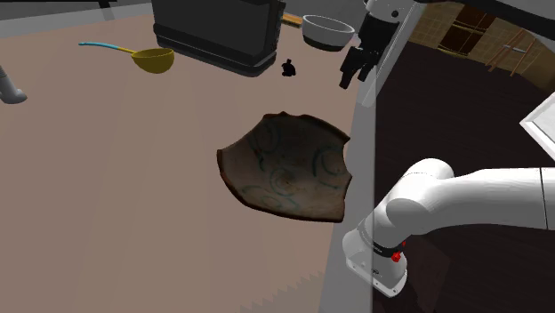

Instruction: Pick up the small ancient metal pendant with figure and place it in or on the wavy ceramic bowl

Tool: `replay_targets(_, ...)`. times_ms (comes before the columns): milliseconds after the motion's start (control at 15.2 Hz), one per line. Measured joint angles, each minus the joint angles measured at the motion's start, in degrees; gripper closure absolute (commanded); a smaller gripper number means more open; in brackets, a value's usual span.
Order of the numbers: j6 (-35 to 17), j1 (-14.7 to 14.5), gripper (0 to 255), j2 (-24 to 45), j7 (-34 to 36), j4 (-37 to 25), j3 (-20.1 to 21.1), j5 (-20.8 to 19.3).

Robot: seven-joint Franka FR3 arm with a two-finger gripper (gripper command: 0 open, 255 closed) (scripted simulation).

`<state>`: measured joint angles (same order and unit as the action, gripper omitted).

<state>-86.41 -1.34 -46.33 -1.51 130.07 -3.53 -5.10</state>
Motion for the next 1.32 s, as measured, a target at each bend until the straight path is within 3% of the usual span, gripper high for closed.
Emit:
replay_targets(396, -0.5, -2.8, 0, 9.5, -4.0, -7.3, 0.0, 1.0)
replay_targets(990, 2.7, -8.0, 0, 31.2, -12.9, -28.2, 1.3, 3.5)
replay_targets(1320, 1.2, -8.6, 0, 33.3, -14.2, -28.3, 1.5, 3.8)
